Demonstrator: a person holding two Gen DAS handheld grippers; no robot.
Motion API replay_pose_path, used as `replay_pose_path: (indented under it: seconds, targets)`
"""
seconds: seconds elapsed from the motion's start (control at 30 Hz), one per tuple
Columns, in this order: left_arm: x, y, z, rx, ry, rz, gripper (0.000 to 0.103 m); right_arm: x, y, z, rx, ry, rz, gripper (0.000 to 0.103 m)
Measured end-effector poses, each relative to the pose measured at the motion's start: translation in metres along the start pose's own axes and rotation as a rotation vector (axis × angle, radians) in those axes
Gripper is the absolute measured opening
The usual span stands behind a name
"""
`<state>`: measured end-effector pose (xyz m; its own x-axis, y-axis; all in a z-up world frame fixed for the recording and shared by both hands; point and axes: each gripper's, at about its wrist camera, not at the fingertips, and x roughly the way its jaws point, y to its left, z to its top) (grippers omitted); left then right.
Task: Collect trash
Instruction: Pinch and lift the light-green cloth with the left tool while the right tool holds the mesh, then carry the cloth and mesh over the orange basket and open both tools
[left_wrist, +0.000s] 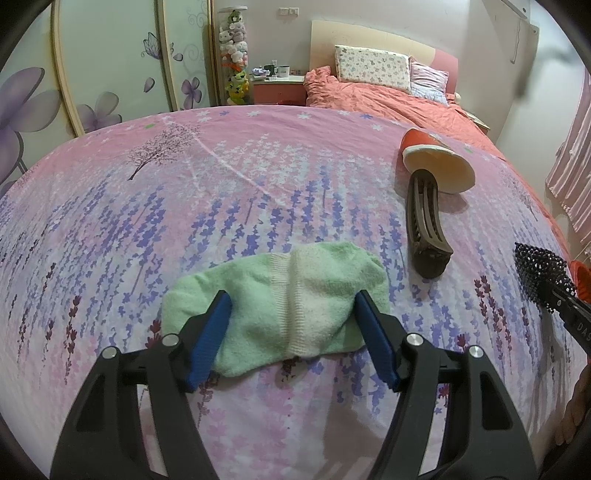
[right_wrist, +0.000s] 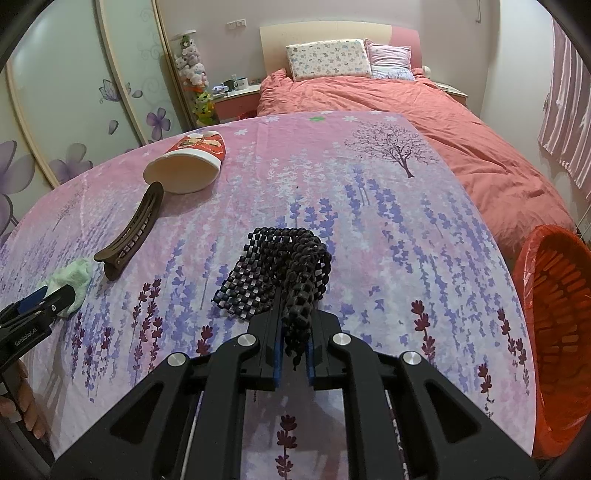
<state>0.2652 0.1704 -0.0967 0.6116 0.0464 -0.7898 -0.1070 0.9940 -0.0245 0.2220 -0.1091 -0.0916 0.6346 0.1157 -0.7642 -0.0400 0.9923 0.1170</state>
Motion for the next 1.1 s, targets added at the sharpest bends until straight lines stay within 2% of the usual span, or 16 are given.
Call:
replay_pose_path:
  seconds: [0.07, 0.17, 0.23, 0.33, 0.63, 0.83, 1.1]
  targets:
    - [-0.002, -0.002, -0.001, 0.027, -0.008, -0.011, 0.040, -0.001, 0.001, 0.000, -0.011, 0.000, -0.005, 0.009]
    - [-0.006, -0.002, -0.003, 0.047, -0.011, -0.045, 0.017, -0.003, 0.002, -0.003, -0.020, -0.001, 0.006, 0.008]
    - [-0.009, 0.000, -0.003, 0.024, -0.006, -0.078, 0.011, -0.008, 0.001, -0.009, -0.011, -0.003, 0.032, 0.008]
    - [-0.018, -0.001, -0.002, 0.016, -0.025, -0.096, 0.010, -0.020, -0.001, -0.019, 0.002, -0.019, 0.062, 0.007]
    - [-0.063, -0.029, 0.000, 0.059, -0.107, -0.136, 0.009, -0.071, -0.012, -0.023, 0.017, -0.128, 0.057, 0.007]
    - [-0.101, -0.069, 0.005, 0.106, -0.169, -0.208, 0.009, -0.106, -0.035, -0.022, 0.046, -0.207, 0.035, 0.007]
    - [-0.139, -0.141, 0.009, 0.195, -0.225, -0.342, 0.009, -0.138, -0.068, -0.025, 0.080, -0.294, -0.044, 0.007]
